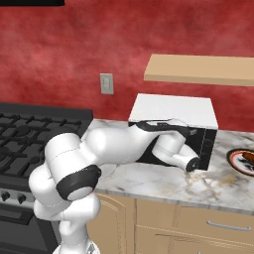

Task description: Open the toaster oven door. Place the bread on the bottom rack in the toaster oven and place the chicken drumstick on the top rack.

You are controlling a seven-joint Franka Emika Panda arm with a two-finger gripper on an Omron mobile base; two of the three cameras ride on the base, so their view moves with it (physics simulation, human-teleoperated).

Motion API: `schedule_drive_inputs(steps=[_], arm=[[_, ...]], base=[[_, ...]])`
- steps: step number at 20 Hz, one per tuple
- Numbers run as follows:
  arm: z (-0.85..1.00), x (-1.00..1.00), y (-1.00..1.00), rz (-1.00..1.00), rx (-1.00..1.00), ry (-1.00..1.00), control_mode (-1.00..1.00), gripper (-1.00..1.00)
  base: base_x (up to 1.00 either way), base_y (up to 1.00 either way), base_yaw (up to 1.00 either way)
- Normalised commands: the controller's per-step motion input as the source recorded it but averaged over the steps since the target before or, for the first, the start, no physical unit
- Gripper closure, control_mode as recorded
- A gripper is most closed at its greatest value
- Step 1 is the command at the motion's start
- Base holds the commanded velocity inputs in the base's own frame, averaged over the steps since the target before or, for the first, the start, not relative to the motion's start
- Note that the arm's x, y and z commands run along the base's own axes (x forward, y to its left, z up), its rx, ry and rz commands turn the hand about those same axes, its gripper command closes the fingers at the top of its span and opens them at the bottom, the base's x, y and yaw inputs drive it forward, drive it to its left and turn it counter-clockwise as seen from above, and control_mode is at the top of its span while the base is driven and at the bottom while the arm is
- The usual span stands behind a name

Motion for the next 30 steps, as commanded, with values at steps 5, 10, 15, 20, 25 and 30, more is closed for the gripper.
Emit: schedule_drive_inputs(steps=[5, 10, 15, 20, 25, 30], arm=[[0.12, 0.11, -0.05, 0.0, 0.0, -0.07, -1.0, -1.0], [0.03, 0.26, 0.0, 0.0, 0.0, 0.0, -1.0, -1.0], [0.01, 0.15, 0.0, 0.0, 0.0, 0.0, -1.0, 1.0], [0.14, 0.07, 0.0, 0.01, 0.03, 0.0, -1.0, 1.0], [0.25, 0.13, 0.0, 0.0, 0.05, 0.0, -1.0, 1.0], [0.31, 0.12, 0.03, 0.0, 0.01, -0.02, -1.0, 1.0]], base=[[0.0, 0.0, 0.0], [0.0, 0.0, 0.0], [0.0, 0.0, 0.0], [0.0, 0.0, 0.0], [0.0, 0.0, 0.0], [0.0, 0.0, 0.0]])
